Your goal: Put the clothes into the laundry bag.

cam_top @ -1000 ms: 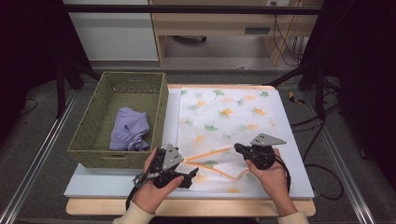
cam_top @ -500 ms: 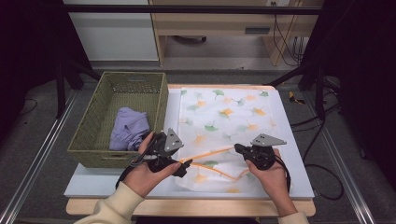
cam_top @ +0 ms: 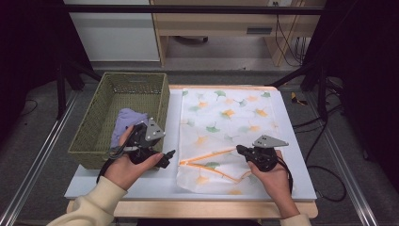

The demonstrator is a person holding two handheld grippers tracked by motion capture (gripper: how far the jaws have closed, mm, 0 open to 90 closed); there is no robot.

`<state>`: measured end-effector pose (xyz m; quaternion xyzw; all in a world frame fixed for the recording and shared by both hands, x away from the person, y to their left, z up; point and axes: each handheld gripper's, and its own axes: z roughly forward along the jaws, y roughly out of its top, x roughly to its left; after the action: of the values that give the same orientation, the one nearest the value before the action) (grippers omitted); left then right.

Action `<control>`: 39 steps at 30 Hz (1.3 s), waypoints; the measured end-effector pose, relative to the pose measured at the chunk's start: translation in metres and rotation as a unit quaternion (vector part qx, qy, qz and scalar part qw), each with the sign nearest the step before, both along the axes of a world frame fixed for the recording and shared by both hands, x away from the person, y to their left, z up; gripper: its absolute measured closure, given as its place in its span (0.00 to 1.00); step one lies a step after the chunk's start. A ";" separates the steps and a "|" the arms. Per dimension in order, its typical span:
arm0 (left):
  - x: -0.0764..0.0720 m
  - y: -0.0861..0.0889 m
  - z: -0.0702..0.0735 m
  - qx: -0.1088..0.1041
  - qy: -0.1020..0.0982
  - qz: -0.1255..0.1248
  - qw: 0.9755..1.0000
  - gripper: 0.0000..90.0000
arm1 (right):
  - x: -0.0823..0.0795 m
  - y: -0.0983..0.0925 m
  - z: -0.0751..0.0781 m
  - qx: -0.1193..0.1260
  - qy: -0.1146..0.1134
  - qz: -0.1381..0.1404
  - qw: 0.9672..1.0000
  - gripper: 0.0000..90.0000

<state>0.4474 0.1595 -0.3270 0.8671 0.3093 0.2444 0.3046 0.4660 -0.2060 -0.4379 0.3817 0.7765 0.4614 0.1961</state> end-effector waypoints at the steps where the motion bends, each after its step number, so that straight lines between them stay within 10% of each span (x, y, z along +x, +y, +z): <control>1: 0.001 0.002 0.001 -0.001 0.000 0.002 1.000 0.09 | 0.000 0.000 0.000 -0.001 0.000 0.000 1.000 0.99; 39: 0.027 0.037 0.021 0.031 0.009 0.052 0.998 0.08 | 0.000 0.002 -0.002 -0.011 0.001 0.005 1.000 0.98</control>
<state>0.4743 0.1960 -0.3056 0.8610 0.3488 0.2621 0.2616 0.4658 -0.2042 -0.4403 0.3758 0.7836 0.4537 0.1974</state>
